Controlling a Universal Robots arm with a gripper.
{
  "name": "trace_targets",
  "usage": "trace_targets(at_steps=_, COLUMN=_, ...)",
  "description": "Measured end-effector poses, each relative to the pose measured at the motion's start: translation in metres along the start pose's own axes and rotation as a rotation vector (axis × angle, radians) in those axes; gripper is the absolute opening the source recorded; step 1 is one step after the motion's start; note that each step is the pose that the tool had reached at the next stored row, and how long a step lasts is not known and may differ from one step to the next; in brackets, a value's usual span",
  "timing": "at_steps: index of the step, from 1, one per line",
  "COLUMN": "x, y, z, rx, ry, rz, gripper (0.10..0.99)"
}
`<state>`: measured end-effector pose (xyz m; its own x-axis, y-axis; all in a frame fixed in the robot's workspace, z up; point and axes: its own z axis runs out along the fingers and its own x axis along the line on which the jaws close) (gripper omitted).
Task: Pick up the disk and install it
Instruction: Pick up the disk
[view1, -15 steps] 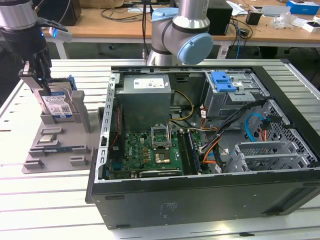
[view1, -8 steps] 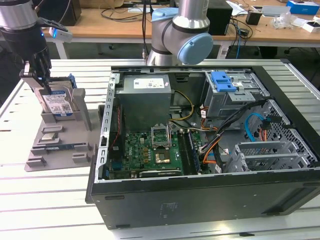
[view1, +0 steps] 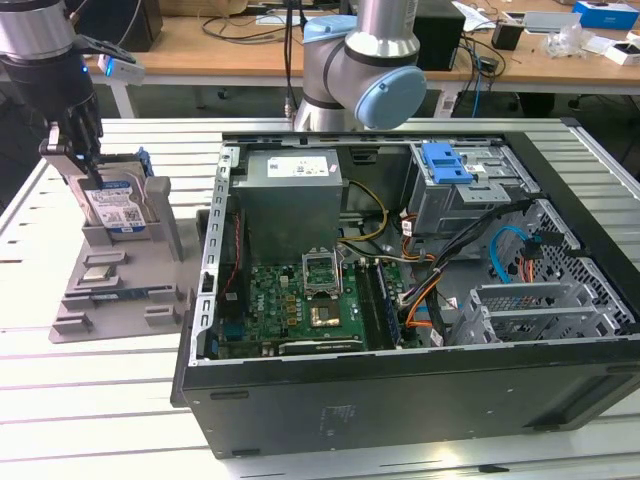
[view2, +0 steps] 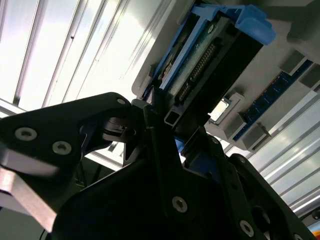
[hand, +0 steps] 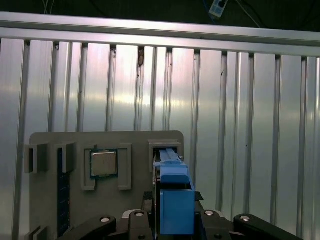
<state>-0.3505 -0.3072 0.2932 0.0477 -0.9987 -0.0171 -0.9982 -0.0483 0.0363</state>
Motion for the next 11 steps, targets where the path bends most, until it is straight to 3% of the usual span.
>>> trace_targets(at_steps=5, x=-0.0002, y=-0.0001, z=-0.0006, rx=0.000, ry=0.0017, rz=0.000, gripper=0.369)
trace_targets(at_steps=11, x=-0.0015, y=0.0003, z=-0.0115, rx=0.000, ry=0.0016, rz=0.000, gripper=0.369)
